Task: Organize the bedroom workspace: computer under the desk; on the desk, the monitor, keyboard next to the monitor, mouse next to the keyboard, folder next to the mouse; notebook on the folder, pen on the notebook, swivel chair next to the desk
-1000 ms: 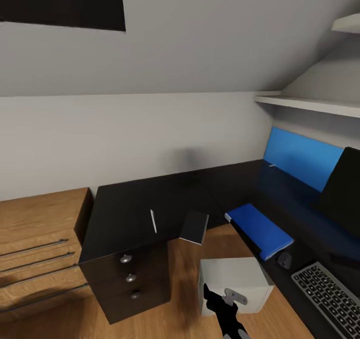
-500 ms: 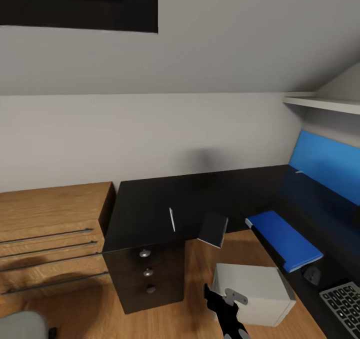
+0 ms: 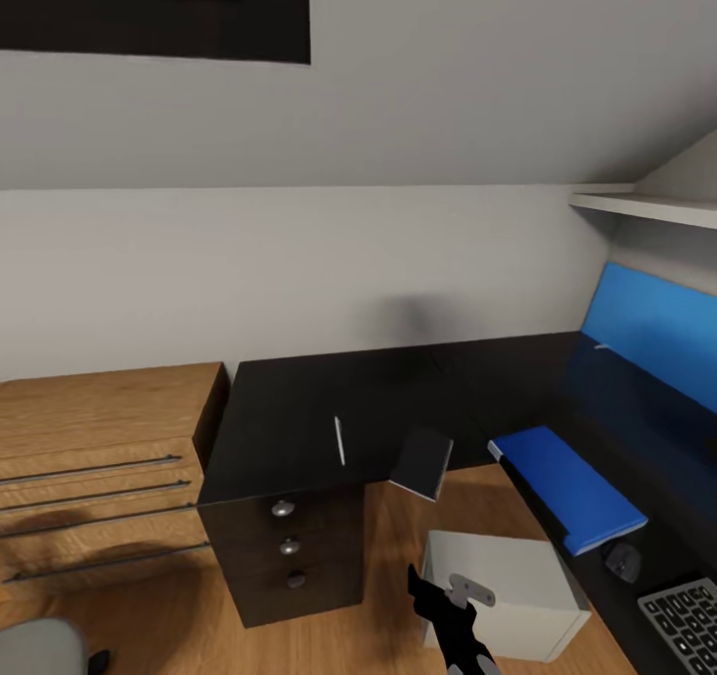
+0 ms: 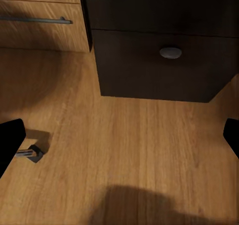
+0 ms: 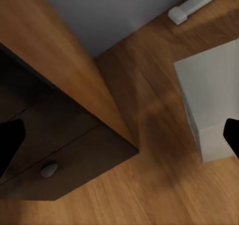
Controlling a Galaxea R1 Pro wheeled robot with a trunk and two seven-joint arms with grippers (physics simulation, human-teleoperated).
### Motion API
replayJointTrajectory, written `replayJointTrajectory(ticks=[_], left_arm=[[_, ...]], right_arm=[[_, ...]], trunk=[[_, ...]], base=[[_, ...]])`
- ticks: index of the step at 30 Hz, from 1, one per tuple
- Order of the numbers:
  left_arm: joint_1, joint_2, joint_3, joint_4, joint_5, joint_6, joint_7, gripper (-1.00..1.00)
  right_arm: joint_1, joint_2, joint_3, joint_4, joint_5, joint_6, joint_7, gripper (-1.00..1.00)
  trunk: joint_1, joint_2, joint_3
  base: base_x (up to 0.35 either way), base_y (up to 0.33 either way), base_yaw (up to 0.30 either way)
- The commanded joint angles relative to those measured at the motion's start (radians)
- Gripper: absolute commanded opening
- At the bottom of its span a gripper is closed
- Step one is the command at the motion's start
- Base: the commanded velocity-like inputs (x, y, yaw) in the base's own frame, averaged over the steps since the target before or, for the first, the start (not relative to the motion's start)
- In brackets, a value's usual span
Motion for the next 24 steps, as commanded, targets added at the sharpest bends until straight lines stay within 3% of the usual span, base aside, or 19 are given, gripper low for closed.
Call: replayJointTrajectory(ticks=[1, 14, 24], left_arm=[[0.000, -0.001, 0.000, -0.002, -0.011, -0.002, 0.010, 1.00], [0.000, -0.002, 0.002, -0.001, -0.010, 0.005, 0.018, 1.00], [0.000, 0.003, 0.009, -0.002, -0.004, 0.076, 0.014, 1.00]], right_arm=[[-0.001, -0.001, 0.008, 0.000, -0.010, -0.005, -0.002, 1.00], [-0.001, -0.002, 0.007, -0.001, -0.011, -0.003, -0.002, 1.00], [-0.001, -0.003, 0.005, -0.001, -0.011, -0.005, -0.002, 1.00]], trunk=[[0.000, -0.001, -0.001], [0.000, -0.001, -0.001], [0.004, -0.008, -0.004]], base=[[0.018, -0.022, 0.002], [0.004, -0.005, 0.001], [0.000, 0.000, 0.000]])
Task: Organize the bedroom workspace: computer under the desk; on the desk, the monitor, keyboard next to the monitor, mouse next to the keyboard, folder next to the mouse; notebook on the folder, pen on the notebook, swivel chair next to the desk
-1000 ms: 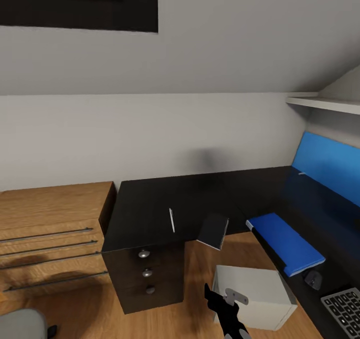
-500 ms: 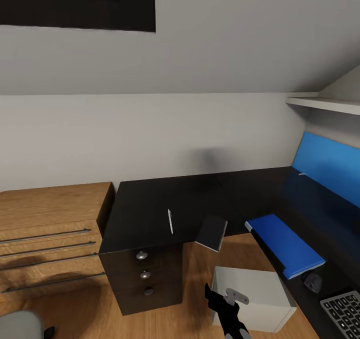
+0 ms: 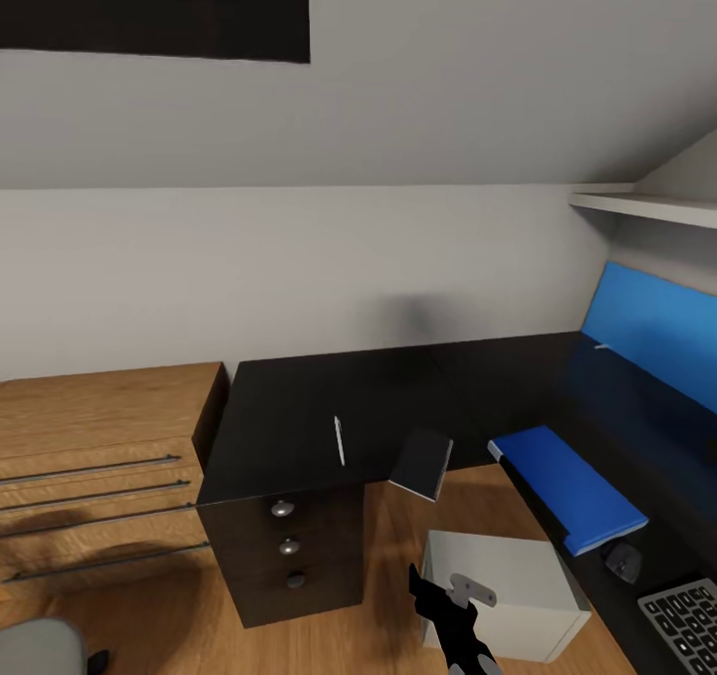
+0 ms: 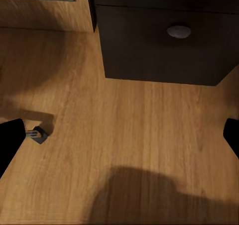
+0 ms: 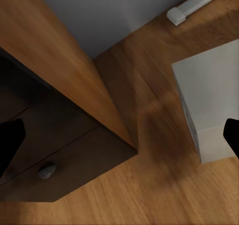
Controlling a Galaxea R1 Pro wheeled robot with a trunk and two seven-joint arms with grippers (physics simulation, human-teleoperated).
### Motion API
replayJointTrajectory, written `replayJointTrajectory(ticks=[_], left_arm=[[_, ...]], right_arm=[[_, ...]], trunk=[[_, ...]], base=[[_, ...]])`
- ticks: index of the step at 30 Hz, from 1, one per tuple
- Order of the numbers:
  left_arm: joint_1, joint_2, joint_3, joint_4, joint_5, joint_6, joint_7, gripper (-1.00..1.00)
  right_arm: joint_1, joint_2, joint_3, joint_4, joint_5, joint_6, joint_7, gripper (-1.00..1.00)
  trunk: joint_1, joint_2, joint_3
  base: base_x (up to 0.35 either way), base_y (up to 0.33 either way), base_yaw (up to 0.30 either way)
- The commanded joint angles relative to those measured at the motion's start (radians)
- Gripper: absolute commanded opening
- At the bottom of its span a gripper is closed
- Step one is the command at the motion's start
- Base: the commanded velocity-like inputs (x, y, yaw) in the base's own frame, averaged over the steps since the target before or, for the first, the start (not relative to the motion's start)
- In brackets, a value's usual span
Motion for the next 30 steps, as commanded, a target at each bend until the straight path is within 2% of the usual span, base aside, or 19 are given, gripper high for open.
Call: replayJointTrajectory(ticks=[1, 4, 8, 30], left_arm=[[0.000, -0.001, 0.000, -0.001, -0.011, 0.000, 0.009, 1.00], [0.000, -0.001, 0.001, -0.001, -0.011, 0.002, 0.008, 1.00], [0.000, 0.001, 0.001, -0.001, -0.012, 0.003, 0.005, 1.00], [0.000, 0.001, 0.001, -0.001, -0.012, 0.005, 0.006, 1.00]], right_arm=[[-0.001, -0.001, 0.008, 0.001, -0.010, -0.005, -0.002, 1.00], [-0.001, -0.001, 0.008, 0.001, -0.010, -0.005, -0.003, 1.00], [-0.001, -0.018, 0.003, 0.002, -0.014, -0.002, -0.005, 1.00], [-0.001, -0.021, 0.008, -0.003, -0.008, -0.005, 0.003, 1.00]], trunk=[[0.004, -0.008, -0.004], [0.015, -0.029, -0.014], [0.031, -0.057, -0.026], [0.115, -0.211, -0.095]], base=[[0.000, 0.000, 0.000], [0.000, 0.000, 0.000], [0.000, 0.000, 0.000], [0.000, 0.000, 0.000]])
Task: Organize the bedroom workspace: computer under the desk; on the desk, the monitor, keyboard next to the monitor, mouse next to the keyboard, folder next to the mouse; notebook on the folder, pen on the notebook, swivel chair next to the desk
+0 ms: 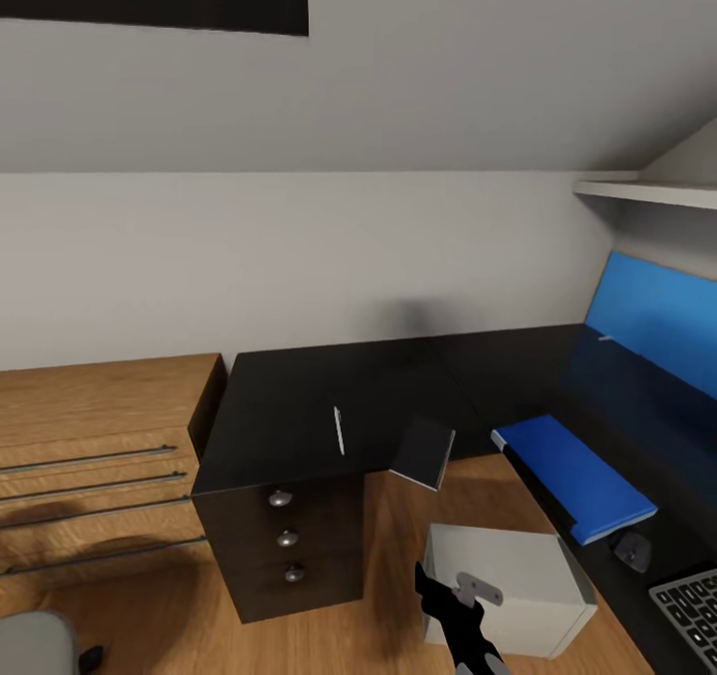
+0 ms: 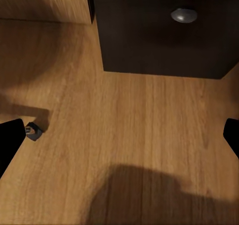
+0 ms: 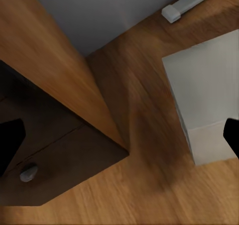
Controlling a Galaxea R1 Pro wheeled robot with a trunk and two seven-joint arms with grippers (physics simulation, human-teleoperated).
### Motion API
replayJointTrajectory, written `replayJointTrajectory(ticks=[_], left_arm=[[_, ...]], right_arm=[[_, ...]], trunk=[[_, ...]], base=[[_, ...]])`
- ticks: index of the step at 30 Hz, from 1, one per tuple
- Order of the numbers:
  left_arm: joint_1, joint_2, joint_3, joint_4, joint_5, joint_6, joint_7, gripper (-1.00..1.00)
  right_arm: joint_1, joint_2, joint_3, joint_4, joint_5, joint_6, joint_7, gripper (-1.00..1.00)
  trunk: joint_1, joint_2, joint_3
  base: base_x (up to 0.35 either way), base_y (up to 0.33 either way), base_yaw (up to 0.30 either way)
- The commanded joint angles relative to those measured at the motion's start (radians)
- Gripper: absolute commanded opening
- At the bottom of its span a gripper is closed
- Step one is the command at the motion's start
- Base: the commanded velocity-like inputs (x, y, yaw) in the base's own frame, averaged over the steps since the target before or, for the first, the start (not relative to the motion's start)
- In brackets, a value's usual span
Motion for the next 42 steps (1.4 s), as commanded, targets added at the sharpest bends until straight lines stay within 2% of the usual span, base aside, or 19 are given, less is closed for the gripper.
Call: replayJointTrajectory(ticks=[1, 6, 11, 13, 15, 18, 21, 27, 29, 33, 35, 36, 42], left_arm=[[0.000, -0.001, 0.000, -0.001, -0.011, -0.002, 0.010, 1.00], [-0.001, -0.001, 0.000, -0.001, -0.011, -0.003, 0.010, 1.00], [-0.001, -0.001, 0.000, -0.001, -0.011, -0.003, 0.009, 1.00], [-0.001, -0.001, 0.000, -0.001, -0.011, -0.003, 0.009, 1.00], [-0.001, -0.001, 0.000, -0.001, -0.011, -0.003, 0.008, 1.00], [-0.001, -0.002, -0.001, -0.001, -0.012, -0.004, 0.006, 1.00], [-0.001, -0.002, -0.001, -0.001, -0.012, -0.005, -0.006, 1.00], [-0.001, -0.001, -0.002, -0.001, -0.012, -0.008, -0.051, 1.00], [-0.001, -0.001, -0.002, -0.001, -0.012, -0.008, -0.087, 1.00], [-0.001, -0.001, -0.002, -0.001, -0.013, 0.016, -0.139, 1.00], [-0.005, -0.001, -0.002, -0.001, -0.013, 0.116, -0.157, 1.00], [-0.028, -0.001, -0.001, -0.001, -0.013, 0.204, -0.167, 1.00], [-0.123, -0.001, -0.001, -0.001, -0.013, 0.378, -0.204, 1.00]], right_arm=[[-0.001, -0.001, 0.008, 0.001, -0.010, -0.006, -0.002, 1.00], [-0.001, -0.022, 0.002, -0.088, -0.013, 0.001, -0.004, 1.00], [-0.011, -0.062, -0.018, -0.150, -0.035, 0.089, -0.004, 1.00], [-0.028, -0.076, -0.055, -0.163, -0.059, 0.151, -0.002, 1.00], [-0.063, -0.087, -0.119, -0.178, -0.094, 0.225, 0.011, 1.00], [-0.088, -0.101, -0.186, -0.198, -0.114, 0.288, 0.052, 1.00], [-0.097, -0.123, -0.229, -0.220, -0.122, 0.326, 0.108, 1.00], [-0.100, -0.134, -0.246, -0.229, -0.124, 0.346, 0.199, 1.00], [-0.100, -0.136, -0.247, -0.230, -0.125, 0.349, 0.227, 1.00], [-0.099, -0.138, -0.248, -0.229, -0.126, 0.351, 0.248, 1.00], [-0.099, -0.139, -0.249, -0.230, -0.127, 0.353, 0.254, 1.00], [-0.099, -0.141, -0.250, -0.230, -0.127, 0.353, 0.257, 1.00], [-0.099, -0.153, -0.250, -0.235, -0.127, 0.376, 0.283, 1.00]], trunk=[[0.004, -0.008, -0.004], [0.023, -0.043, -0.020], [0.042, -0.078, -0.036], [0.050, -0.092, -0.042], [0.058, -0.106, -0.048], [0.069, -0.127, -0.057], [0.081, -0.148, -0.067], [0.104, -0.190, -0.086], [0.111, -0.204, -0.092], [0.127, -0.232, -0.104], [0.134, -0.246, -0.111], [0.138, -0.253, -0.114], [0.161, -0.295, -0.133]], base=[[0.000, 0.000, 0.000], [0.000, 0.000, 0.000], [0.000, 0.000, 0.000], [0.000, 0.000, 0.000], [0.000, 0.000, 0.000], [0.000, 0.000, 0.000], [0.000, 0.000, 0.000], [0.000, 0.000, 0.000], [0.000, 0.000, 0.000], [0.000, 0.000, 0.000], [0.000, 0.000, 0.000], [0.000, 0.000, 0.000], [0.000, 0.000, 0.000]])
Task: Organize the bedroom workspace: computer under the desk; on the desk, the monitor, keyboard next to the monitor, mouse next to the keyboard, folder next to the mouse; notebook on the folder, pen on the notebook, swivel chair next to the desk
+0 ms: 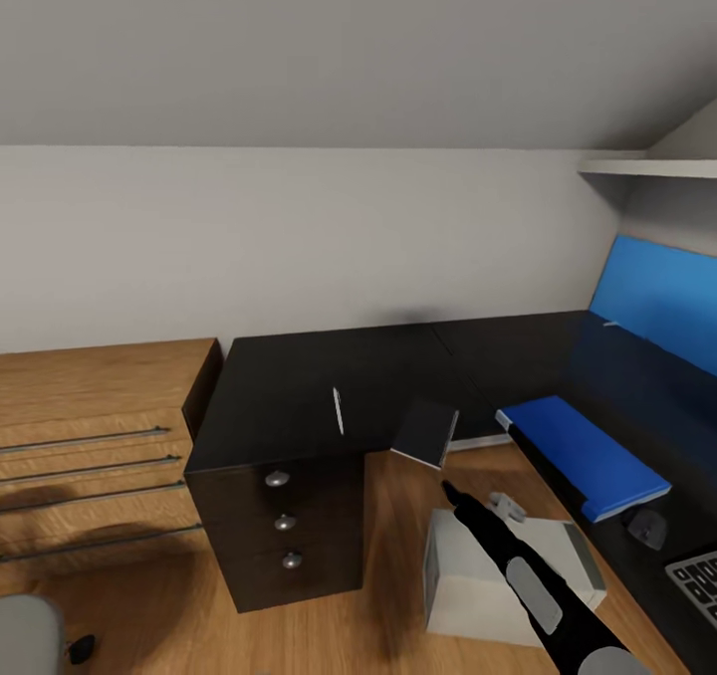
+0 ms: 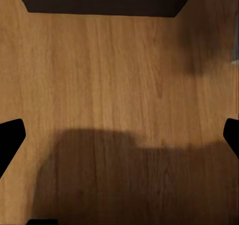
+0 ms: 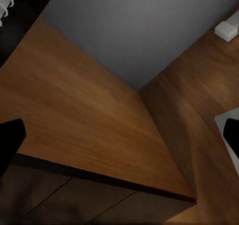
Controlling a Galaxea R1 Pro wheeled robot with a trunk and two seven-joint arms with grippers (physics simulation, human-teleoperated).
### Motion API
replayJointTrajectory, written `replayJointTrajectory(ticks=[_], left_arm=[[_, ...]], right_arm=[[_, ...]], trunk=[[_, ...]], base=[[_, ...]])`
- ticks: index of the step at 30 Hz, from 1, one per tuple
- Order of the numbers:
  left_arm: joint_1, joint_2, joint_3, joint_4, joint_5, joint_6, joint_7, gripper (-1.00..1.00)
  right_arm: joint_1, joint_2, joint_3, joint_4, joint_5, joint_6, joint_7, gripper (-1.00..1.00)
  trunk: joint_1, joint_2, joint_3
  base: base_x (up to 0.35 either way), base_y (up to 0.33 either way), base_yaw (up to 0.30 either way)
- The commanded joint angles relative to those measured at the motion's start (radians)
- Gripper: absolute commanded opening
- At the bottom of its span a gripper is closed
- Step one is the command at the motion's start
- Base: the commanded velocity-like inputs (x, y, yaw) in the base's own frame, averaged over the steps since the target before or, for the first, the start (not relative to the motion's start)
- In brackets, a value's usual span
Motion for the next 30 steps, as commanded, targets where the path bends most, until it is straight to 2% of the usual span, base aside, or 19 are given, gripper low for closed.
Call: replayJointTrajectory(ticks=[1, 4, 10, 14, 23, 30], left_arm=[[-0.011, -0.001, 0.008, -0.003, -0.004, 0.016, -0.013, 1.00], [-0.048, -0.001, 0.008, -0.003, -0.004, 0.071, -0.034, 1.00], [-0.066, -0.001, 0.007, -0.003, -0.004, 0.083, -0.044, 1.00], [-0.069, -0.001, 0.003, -0.003, -0.005, 0.056, -0.045, 1.00], [-0.070, 0.014, 0.000, -0.004, -0.006, 0.014, -0.045, 1.00], [-0.070, 0.016, 0.001, -0.004, -0.005, 0.014, -0.043, 1.00]], right_arm=[[-0.001, -0.005, 0.005, 0.000, -0.010, 0.009, 0.013, 1.00], [-0.001, -0.023, 0.004, -0.002, -0.010, 0.066, 0.101, 1.00], [-0.001, -0.046, 0.004, -0.003, -0.011, 0.112, 0.237, 1.00], [-0.001, -0.050, 0.004, -0.003, -0.011, 0.121, 0.269, 1.00], [-0.001, -0.059, 0.003, -0.003, -0.011, 0.124, 0.284, 1.00], [-0.001, -0.079, 0.004, -0.004, -0.011, 0.129, 0.333, 1.00]], trunk=[[0.004, -0.008, -0.004], [0.015, -0.029, -0.014], [0.038, -0.071, -0.032], [0.054, -0.099, -0.045], [0.088, -0.162, -0.073], [0.088, -0.162, -0.073]], base=[[0.000, 0.000, 0.000], [0.000, 0.000, 0.000], [0.000, 0.000, 0.000], [0.000, 0.000, 0.000], [0.000, 0.000, 0.000], [0.000, 0.000, 0.000]])
